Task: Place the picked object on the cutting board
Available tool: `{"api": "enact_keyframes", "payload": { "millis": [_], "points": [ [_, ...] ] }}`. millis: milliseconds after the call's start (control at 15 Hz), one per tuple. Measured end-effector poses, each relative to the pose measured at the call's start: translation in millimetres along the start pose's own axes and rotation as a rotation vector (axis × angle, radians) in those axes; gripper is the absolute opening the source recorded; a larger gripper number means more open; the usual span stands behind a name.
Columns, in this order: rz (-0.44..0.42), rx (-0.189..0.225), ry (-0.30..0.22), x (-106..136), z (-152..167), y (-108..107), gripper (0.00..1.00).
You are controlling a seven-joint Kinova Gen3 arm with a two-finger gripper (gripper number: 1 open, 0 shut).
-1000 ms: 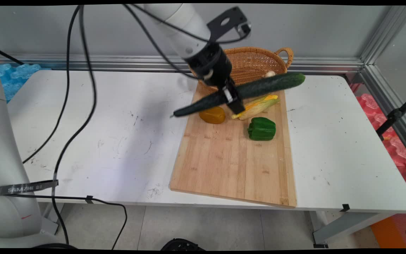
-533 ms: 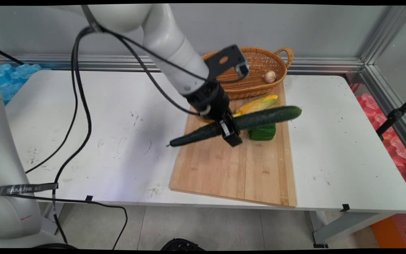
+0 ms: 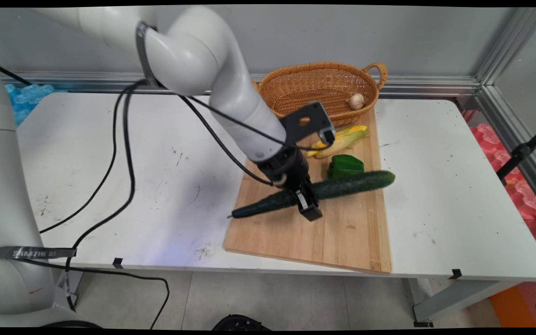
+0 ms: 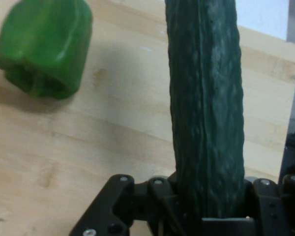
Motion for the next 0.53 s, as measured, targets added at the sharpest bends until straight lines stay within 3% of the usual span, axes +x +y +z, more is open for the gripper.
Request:
{"api": "enact_keyframes", "payload": {
  "millis": [533],
  "points": [
    [-0.029,0.011,-0.035,-8,42,0,0.0]
  ]
}}
